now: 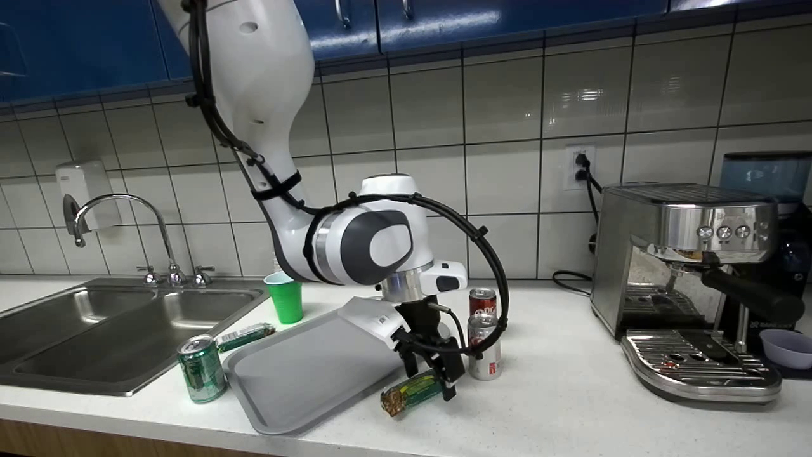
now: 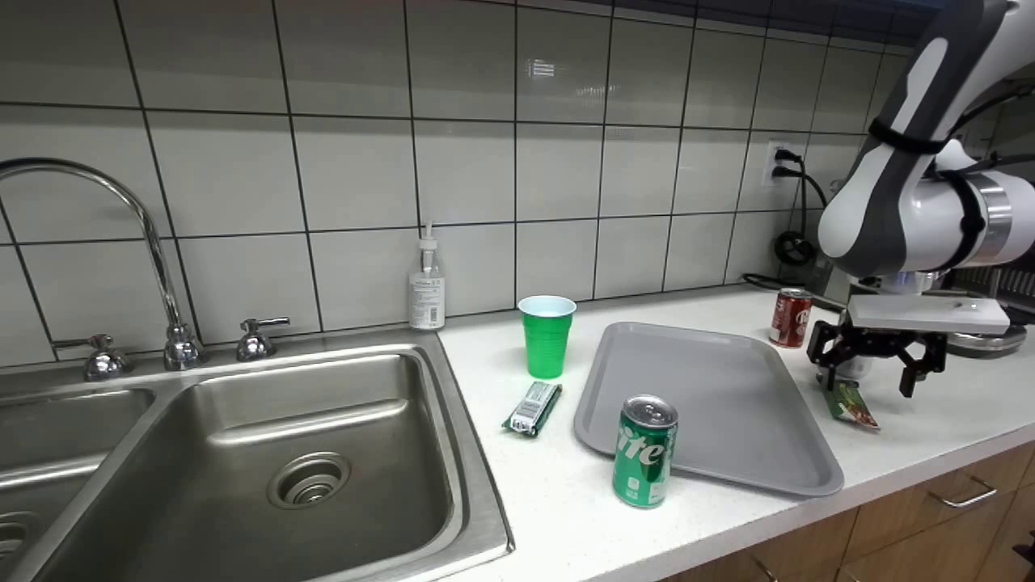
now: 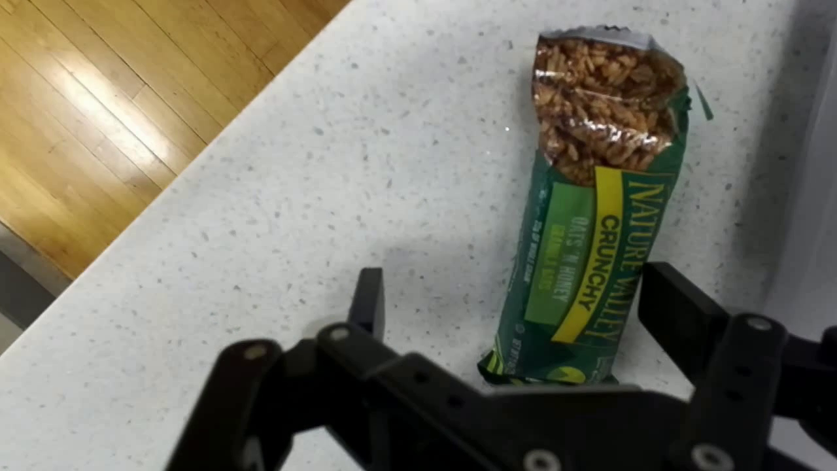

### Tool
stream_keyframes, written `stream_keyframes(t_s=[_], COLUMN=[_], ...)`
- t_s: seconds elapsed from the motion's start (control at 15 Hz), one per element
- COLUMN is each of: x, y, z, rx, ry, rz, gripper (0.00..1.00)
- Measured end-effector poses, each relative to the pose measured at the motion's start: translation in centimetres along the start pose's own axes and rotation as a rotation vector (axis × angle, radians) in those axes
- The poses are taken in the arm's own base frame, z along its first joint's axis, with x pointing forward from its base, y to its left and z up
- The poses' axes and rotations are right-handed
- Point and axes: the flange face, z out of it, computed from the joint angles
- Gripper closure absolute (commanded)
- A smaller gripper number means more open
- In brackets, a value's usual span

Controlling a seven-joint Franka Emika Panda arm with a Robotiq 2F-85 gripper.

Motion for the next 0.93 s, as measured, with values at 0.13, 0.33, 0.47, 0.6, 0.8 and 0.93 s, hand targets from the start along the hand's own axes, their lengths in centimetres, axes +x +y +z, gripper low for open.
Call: stream_keyframes(t_s=[0.13,0.33,0.47,0.6,0.8,0.93], x=[0.15,0.29,0.38,0.42,0.52,0.60], y=[-0.27,-0.43,-0.52,-0.65,-0.91,-1.02], z=[0.09,0.28,0.47,0.66,0.75,0.78], rx=[0.001,0.000,-0.001,-0.002,-0.001,-0.001], ry=[0.001,0.001,0.000,-0.002,-0.001,0.000], rz=[-0.003,-0.005,-0.007,-0.009,-0.013,-0.015], gripper=[0.00,0.00,0.00,0.00,0.00,0.26])
